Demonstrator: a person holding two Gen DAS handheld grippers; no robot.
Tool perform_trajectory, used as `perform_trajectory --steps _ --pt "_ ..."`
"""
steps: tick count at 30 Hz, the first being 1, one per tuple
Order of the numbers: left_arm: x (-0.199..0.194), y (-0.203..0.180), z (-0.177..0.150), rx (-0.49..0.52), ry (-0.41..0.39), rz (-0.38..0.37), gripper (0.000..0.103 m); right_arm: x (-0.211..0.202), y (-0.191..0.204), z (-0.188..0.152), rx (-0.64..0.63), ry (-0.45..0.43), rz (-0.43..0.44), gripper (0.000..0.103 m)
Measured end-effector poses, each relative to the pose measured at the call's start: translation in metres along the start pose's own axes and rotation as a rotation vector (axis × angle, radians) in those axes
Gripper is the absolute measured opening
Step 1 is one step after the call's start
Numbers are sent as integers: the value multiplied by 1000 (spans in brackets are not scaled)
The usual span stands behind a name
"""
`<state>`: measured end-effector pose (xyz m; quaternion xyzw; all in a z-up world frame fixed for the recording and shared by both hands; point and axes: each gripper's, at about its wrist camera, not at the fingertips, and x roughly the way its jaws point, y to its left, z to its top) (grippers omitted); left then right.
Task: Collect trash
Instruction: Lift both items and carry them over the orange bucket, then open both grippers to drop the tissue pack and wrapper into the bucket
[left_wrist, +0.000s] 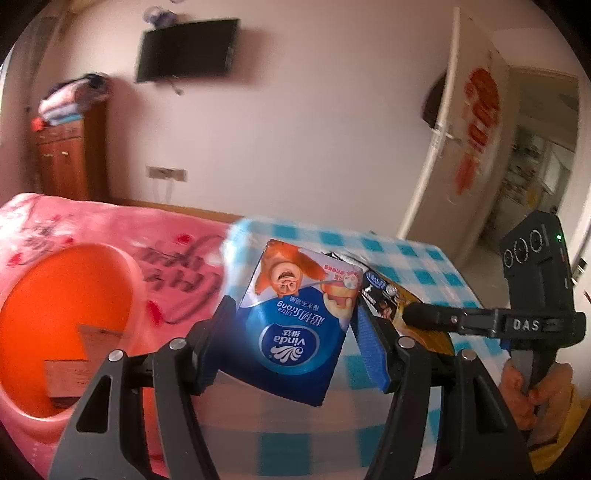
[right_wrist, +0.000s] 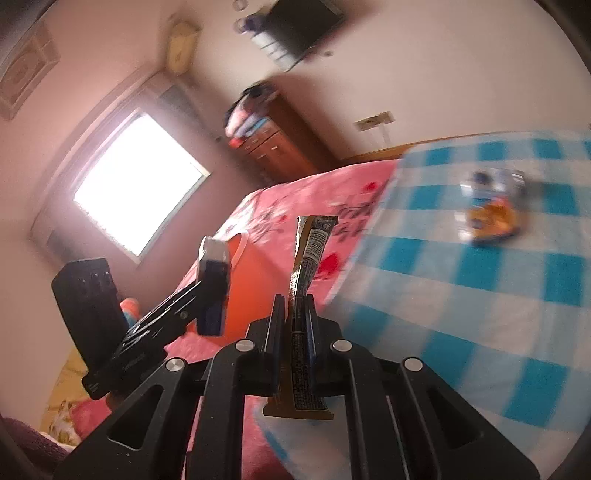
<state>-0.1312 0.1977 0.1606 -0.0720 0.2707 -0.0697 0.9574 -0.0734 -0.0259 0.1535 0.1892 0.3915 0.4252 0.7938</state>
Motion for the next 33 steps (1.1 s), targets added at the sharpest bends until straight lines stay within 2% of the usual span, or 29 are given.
perform_trajectory --steps 7,14,20,24,26,27,29,31,33 --pt "-42 59 9 -76 -78 169 64 55 67 24 -114 71 101 11" --pt "-56 111 1 -172 -84 284 64 109 118 36 -179 143 170 11" --pt "-50 138 -9 -240 -54 329 64 149 135 40 -183 188 192 11" --pt "-40 145 -15 -251 -18 358 65 168 131 41 -173 197 170 14" --pt "-37 148 -17 -253 -7 369 71 173 126 40 -152 197 157 16" --pt "-36 148 -17 -253 -8 377 77 174 123 39 -143 196 153 18" --pt "-37 147 -19 -247 -15 383 79 177 118 39 -132 182 145 23" --pt "-35 149 -19 -249 -14 403 84 171 112 39 -111 160 143 42" --pt "-36 152 -21 -262 -15 410 85 164 107 40 -102 134 147 48"
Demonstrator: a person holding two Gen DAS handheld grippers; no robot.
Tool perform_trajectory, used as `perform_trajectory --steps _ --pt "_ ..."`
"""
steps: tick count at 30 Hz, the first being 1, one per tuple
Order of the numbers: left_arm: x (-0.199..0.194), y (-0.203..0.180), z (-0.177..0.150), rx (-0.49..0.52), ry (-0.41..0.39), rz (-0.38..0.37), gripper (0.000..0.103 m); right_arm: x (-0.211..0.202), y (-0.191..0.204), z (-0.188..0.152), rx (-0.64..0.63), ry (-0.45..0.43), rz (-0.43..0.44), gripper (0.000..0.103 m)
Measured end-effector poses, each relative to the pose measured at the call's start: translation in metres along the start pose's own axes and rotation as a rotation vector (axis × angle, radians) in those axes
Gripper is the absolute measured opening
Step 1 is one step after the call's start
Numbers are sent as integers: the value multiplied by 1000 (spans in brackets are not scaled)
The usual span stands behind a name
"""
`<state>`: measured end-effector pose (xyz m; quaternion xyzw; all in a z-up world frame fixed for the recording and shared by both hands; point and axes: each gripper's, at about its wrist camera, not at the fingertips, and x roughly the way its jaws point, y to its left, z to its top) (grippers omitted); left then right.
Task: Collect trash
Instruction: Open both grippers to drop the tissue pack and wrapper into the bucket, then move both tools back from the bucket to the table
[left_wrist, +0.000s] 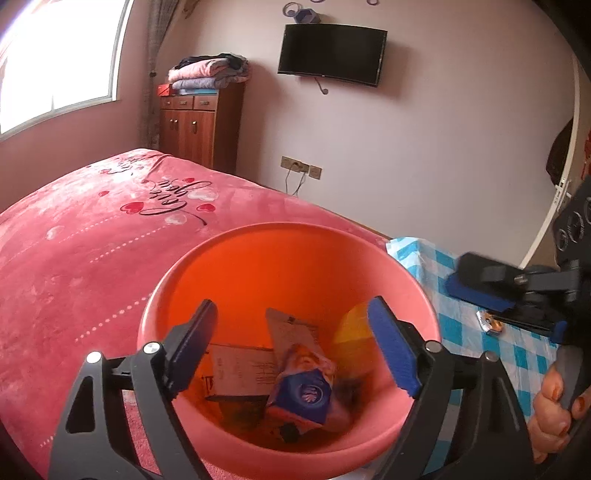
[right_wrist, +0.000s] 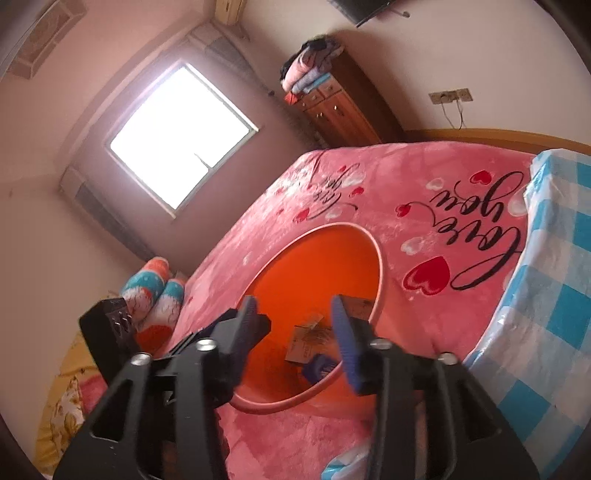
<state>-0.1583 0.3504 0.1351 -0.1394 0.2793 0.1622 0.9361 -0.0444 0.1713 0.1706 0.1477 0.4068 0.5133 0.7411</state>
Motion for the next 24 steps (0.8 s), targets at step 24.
perform_trajectory --steps 24 --pt "-20 -32 -5 27 -16 -49 94 -76 -54 -63 -11 -150 -355 90"
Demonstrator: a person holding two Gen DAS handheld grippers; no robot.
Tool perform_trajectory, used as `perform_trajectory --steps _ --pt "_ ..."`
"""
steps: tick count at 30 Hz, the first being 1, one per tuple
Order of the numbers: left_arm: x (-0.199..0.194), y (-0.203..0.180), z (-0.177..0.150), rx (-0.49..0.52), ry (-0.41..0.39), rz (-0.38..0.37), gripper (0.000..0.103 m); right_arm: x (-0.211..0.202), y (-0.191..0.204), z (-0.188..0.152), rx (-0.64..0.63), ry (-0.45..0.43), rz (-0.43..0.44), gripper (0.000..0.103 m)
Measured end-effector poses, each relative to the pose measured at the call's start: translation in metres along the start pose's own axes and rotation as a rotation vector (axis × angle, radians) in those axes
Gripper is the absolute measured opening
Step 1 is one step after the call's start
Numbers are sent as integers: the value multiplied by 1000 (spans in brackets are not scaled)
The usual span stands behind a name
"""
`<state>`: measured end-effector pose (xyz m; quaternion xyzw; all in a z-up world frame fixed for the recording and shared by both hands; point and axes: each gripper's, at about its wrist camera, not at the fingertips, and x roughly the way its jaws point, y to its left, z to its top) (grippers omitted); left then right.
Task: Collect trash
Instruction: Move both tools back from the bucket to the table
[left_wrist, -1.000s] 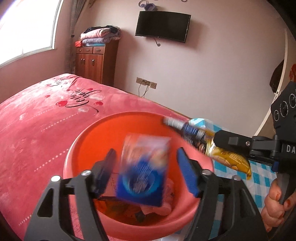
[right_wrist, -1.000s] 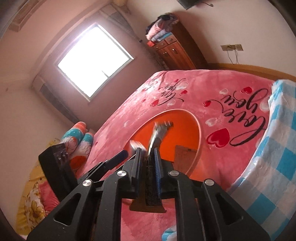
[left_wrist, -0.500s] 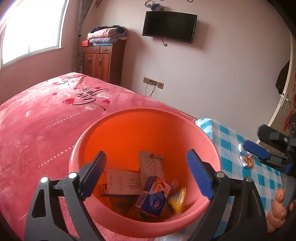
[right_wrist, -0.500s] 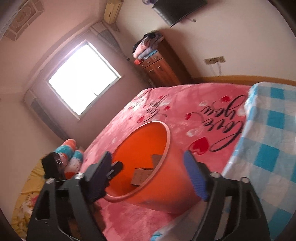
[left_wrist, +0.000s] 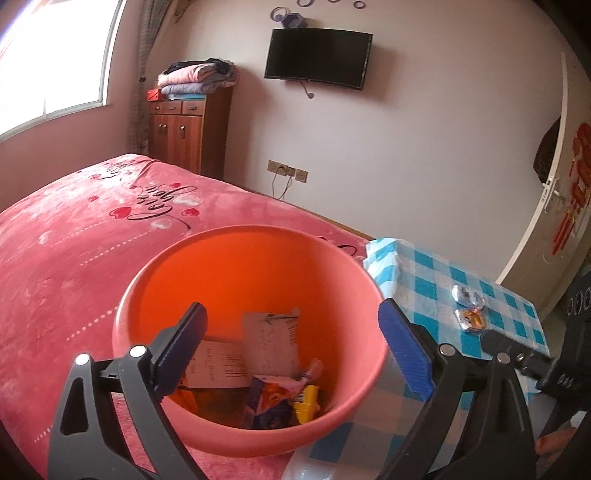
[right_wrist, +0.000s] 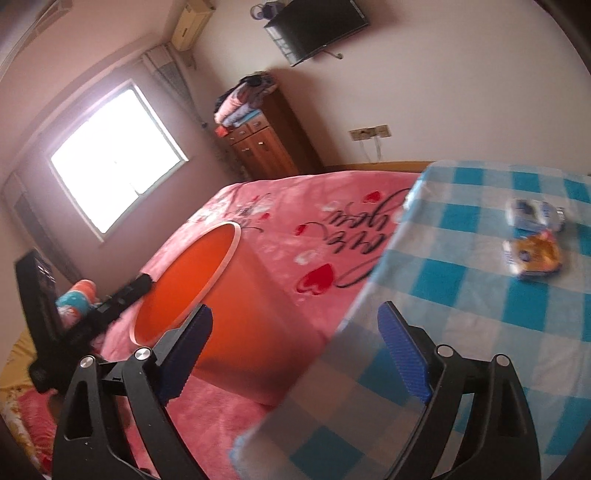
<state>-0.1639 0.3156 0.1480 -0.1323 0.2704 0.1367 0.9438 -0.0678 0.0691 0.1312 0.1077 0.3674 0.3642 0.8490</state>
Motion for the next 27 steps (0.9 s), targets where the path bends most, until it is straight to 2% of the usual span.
perform_trajectory --steps 7,27 --pt "-3 -25 0 41 7 -24 94 -18 -30 -12 15 -36 -112 90" --pt "9 -124 -19 204 71 -107 95 -63 -111 -36 89 -115 -311 92"
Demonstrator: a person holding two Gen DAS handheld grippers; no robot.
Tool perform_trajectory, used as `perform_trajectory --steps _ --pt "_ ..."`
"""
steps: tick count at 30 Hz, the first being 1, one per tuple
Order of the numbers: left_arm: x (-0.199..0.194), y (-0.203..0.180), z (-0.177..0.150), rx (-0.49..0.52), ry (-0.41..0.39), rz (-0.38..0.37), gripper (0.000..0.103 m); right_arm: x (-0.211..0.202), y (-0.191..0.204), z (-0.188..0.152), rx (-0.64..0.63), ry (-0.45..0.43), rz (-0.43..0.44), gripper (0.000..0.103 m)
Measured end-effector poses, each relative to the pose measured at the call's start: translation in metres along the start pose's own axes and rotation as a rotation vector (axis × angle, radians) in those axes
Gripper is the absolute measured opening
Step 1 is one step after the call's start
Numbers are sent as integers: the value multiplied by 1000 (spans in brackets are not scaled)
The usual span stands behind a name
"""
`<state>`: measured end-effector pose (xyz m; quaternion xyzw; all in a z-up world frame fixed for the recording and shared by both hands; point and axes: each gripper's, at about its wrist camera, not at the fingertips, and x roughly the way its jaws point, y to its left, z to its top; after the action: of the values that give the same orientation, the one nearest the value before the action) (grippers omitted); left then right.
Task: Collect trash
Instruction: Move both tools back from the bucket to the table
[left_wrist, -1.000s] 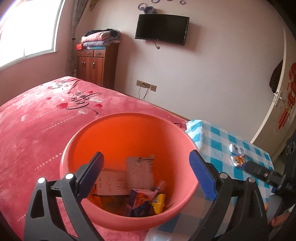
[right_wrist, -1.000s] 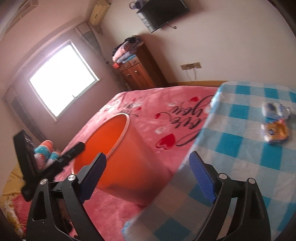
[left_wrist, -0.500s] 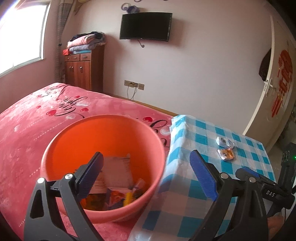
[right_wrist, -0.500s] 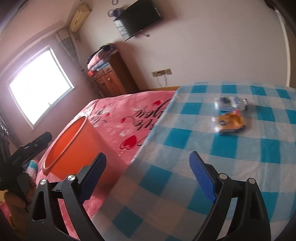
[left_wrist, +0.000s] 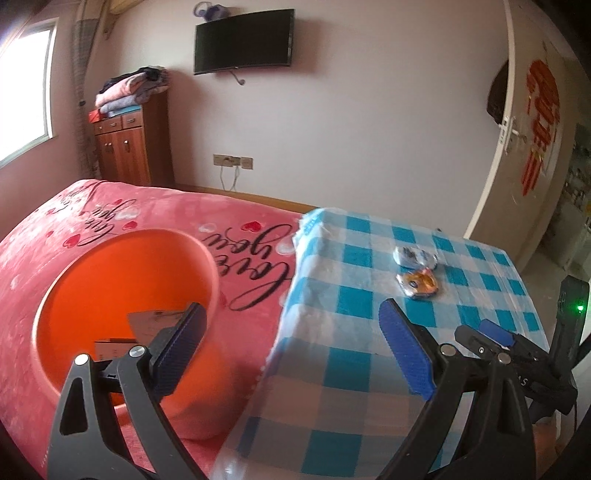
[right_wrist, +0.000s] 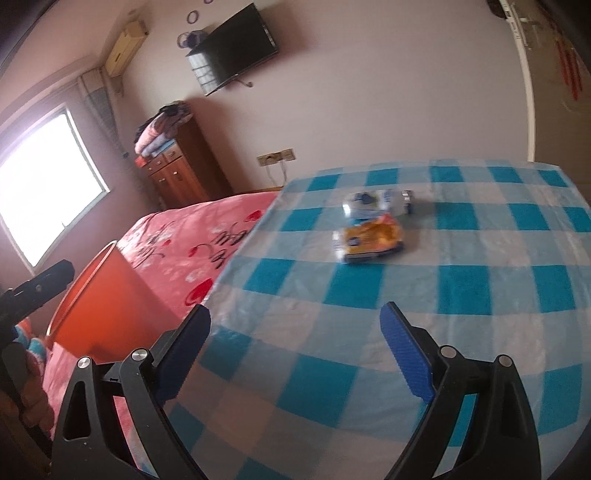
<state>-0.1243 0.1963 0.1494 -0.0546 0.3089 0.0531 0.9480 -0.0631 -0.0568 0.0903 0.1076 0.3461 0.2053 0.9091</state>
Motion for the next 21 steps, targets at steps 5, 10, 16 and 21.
perform_trajectory --steps 5,10,16,21 --pt "12 -22 -3 35 27 -10 95 -3 -20 -2 18 -15 -33 92" --pt "26 -40 -7 55 55 -17 95 -5 -36 -5 18 -35 -78 92" --pt "43 -61 -11 76 87 -23 95 -5 -49 -8 1 -48 -118 92" --pt "57 -76 -11 85 105 -37 95 -2 -67 -9 26 -46 -128 92"
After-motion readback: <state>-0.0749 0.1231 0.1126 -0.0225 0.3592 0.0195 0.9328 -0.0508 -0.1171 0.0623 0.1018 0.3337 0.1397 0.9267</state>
